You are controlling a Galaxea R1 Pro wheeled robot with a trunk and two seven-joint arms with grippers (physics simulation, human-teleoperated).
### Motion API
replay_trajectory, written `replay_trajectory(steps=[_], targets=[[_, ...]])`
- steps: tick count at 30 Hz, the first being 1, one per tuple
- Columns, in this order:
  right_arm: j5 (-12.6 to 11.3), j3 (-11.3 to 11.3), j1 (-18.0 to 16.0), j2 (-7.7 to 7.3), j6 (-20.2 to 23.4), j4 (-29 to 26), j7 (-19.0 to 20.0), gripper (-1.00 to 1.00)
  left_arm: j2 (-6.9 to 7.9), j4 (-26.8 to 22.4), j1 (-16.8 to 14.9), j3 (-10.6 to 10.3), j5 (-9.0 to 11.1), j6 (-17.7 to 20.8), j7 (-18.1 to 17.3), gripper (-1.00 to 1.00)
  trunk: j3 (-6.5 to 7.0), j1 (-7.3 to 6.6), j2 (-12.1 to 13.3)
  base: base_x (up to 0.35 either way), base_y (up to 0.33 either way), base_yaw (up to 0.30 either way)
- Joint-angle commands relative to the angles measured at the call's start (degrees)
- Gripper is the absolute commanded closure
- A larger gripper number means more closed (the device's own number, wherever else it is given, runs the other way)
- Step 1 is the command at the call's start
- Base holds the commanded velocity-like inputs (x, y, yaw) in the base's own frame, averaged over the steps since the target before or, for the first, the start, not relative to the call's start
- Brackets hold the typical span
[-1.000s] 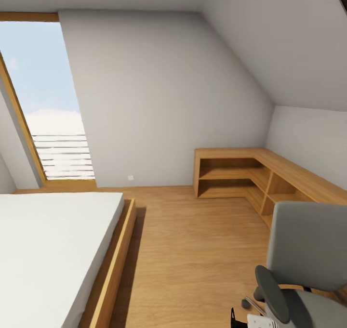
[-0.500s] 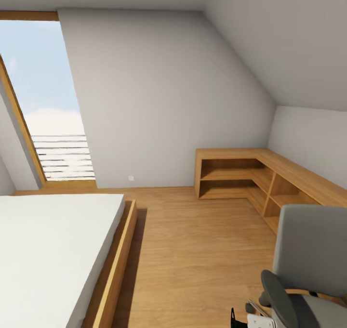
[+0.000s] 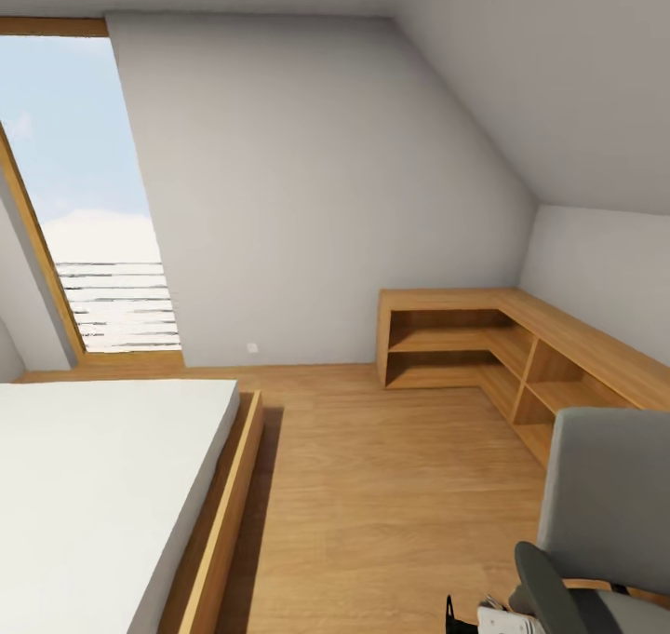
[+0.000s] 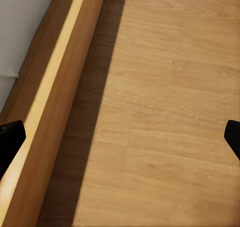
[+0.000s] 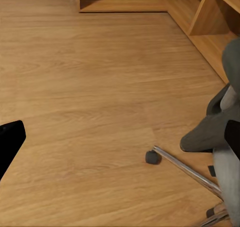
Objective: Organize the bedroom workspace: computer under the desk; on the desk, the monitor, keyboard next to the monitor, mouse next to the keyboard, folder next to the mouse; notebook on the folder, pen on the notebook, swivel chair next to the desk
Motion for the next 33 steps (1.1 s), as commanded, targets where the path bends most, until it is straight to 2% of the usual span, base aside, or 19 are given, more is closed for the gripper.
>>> replay_trajectory(steps=[1, 11, 33], targets=[[-0.1, 0.5, 0.0, 0.00, 0.0, 0.0, -0.5, -1.00, 0.05, -0.1, 0.0, -0.3, 0.5, -0.2, 0.4, -1.00, -0.07, 0.02, -0.1, 0.026, 0.000, 0.000], [-0.1, 0.5, 0.0, 0.00, 0.0, 0.0, -0.5, -1.00, 0.05, -0.1, 0.0, -0.4, 0.5, -0.1, 0.4, -1.00, -0.07, 0.02, -0.1, 0.106, 0.000, 0.000], [-0.1, 0.6, 0.0, 0.07, 0.0, 0.0, -0.5, -1.00, 0.02, 1.6, 0.0, -0.7, 0.5, -0.2, 0.4, -1.00, -0.07, 0.02, -0.1, 0.310, 0.000, 0.000]])
